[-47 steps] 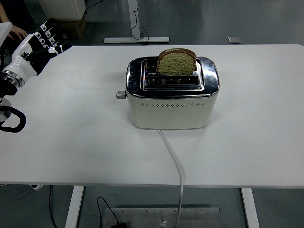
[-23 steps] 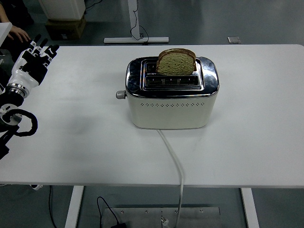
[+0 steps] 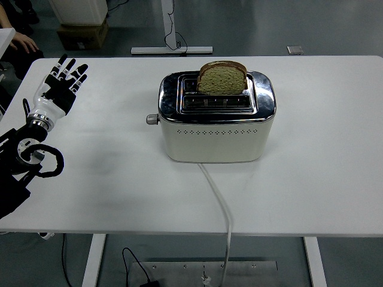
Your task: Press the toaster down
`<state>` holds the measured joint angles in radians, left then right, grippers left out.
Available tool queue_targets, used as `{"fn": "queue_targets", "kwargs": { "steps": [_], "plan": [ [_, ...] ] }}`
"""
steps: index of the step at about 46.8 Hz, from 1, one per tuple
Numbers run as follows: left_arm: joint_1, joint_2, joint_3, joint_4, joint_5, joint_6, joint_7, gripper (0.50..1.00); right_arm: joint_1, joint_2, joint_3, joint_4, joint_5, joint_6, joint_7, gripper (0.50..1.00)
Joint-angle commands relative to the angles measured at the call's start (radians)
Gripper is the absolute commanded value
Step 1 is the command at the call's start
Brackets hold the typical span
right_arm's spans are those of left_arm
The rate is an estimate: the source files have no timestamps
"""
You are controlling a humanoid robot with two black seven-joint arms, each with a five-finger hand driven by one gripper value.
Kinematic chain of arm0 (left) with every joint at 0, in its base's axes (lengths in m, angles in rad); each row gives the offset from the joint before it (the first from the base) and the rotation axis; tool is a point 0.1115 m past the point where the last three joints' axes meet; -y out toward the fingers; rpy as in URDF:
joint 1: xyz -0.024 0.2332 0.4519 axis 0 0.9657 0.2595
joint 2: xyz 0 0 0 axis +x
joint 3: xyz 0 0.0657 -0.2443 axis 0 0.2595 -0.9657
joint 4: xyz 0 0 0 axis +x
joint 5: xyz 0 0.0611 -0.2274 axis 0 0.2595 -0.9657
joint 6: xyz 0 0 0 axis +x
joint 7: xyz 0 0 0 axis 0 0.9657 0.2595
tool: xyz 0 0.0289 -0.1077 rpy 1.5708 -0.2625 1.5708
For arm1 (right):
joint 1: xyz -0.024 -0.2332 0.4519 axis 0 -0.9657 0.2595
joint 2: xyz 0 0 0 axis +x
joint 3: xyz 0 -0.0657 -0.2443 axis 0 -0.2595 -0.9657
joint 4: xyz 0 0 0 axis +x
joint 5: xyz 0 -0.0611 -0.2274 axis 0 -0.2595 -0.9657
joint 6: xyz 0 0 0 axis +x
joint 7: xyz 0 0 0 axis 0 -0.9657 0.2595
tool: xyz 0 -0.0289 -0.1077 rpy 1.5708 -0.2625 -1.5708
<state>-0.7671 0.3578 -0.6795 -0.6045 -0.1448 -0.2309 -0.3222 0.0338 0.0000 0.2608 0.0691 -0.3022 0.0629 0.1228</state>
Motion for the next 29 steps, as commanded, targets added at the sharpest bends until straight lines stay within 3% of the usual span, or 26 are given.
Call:
{"fn": "queue_targets", "kwargs": {
  "steps": [1, 29],
  "plan": [
    [-0.006, 0.003, 0.001, 0.000, 0.004, -0.001, 0.000, 1.000, 0.000, 0.000, 0.000, 0.000, 0.000, 0.000, 0.000, 0.998],
    [-0.032, -0.016, -0.002, 0.043, 0.047, 0.001, 0.000, 1.000, 0.000, 0.000, 0.000, 0.000, 0.000, 0.000, 0.001, 0.998]
  ]
}}
